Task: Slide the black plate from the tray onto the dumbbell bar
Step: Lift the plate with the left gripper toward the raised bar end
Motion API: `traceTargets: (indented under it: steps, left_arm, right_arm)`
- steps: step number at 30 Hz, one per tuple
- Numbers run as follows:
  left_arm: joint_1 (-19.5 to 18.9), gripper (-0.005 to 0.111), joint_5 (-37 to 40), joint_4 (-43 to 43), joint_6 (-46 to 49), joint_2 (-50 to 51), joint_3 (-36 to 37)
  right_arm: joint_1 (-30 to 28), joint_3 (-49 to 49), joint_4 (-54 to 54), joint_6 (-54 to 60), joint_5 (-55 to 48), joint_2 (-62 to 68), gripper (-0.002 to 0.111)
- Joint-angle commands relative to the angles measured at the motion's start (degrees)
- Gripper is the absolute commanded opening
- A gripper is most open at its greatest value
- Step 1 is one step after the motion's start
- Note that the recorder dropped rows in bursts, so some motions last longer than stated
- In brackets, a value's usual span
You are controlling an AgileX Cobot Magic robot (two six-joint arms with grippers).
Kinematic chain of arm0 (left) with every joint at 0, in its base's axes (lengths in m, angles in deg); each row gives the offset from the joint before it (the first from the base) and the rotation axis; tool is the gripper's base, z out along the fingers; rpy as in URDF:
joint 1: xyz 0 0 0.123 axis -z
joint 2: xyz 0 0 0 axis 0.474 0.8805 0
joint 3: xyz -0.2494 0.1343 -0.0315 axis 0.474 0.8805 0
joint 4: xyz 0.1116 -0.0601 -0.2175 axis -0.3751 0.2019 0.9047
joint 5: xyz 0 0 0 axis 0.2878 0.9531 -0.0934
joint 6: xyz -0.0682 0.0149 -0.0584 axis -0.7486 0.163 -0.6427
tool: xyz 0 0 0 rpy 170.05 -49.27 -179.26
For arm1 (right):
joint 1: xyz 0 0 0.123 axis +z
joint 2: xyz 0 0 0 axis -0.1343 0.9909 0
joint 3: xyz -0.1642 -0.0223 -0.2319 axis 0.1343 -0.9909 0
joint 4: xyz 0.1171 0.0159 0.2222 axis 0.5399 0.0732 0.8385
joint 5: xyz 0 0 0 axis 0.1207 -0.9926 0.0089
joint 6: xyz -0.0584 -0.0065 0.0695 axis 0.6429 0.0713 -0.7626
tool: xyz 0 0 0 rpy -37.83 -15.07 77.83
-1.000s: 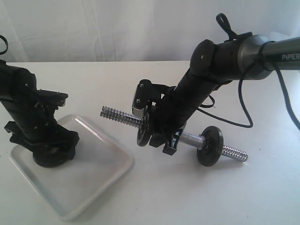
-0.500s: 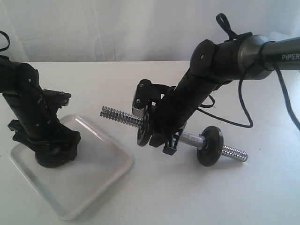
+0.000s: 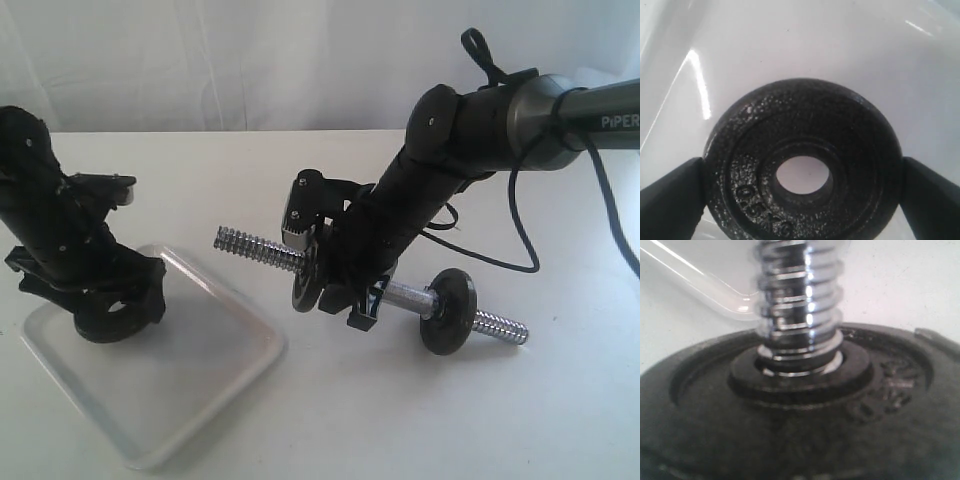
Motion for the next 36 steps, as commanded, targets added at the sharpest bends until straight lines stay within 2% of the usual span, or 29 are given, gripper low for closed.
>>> traceTargets:
  steps: [1, 9, 12, 18, 26, 31, 36]
  left_arm:
    - [-3.22, 0.000, 2.16, 12.33, 8.52, -2.05, -0.06]
    - [-9.97, 0.000, 9.21, 42.70, 32.47, -2.05, -0.06]
    - [-12.72, 0.000, 13.20, 50.18, 37.61, -2.05, -0.06]
    - [-15.98, 0.000, 18.64, 56.96, 43.41, -2.05, 0.05]
    - [-16.29, 0.000, 29.58, 64.54, 49.33, -0.45, 0.05]
    - [-16.29, 0.000, 28.83, 65.63, 50.64, 1.40, 1.43]
    - [-16.29, 0.000, 31.38, 73.18, 57.70, 2.73, 3.29]
  right_arm:
    - [-0.17, 1.02, 3.43, 0.72, 1.77, -3.12, 0.000]
    - [-0.17, 1.02, 3.43, 0.72, 1.63, -3.12, 0.000]
    - [-0.17, 1.02, 3.43, 0.72, 1.76, -3.12, 0.000]
    - [-0.17, 1.02, 3.43, 0.72, 2.26, -3.12, 0.000]
    - [-0.17, 1.02, 3.64, 0.80, 2.91, -3.12, 0.000]
    - [-0.17, 1.02, 3.65, 0.80, 2.79, -3.12, 0.000]
    - [-0.17, 1.02, 3.65, 0.84, 2.94, -3.12, 0.000]
